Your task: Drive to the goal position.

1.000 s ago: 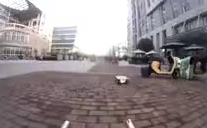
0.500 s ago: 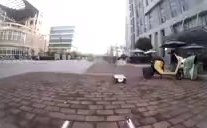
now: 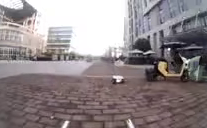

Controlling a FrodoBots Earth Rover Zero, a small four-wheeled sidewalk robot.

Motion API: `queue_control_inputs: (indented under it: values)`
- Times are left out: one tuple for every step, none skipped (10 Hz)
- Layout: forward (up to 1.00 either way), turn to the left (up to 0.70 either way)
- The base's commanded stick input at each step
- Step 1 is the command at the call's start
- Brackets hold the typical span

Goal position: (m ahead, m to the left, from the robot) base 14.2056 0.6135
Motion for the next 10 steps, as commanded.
queue_control_inputs:
  values:
    - [0.7, -0.14]
    - [0.7, 0.0]
    - [0.7, 0.0]
    - [0.7, 0.0]
    - [0.7, 0.0]
    - [0.7, 0.0]
    - [0.7, 0.0]
    - [0.7, 0.0]
    - [0.7, 0.0]
    - [0.7, 0.0]
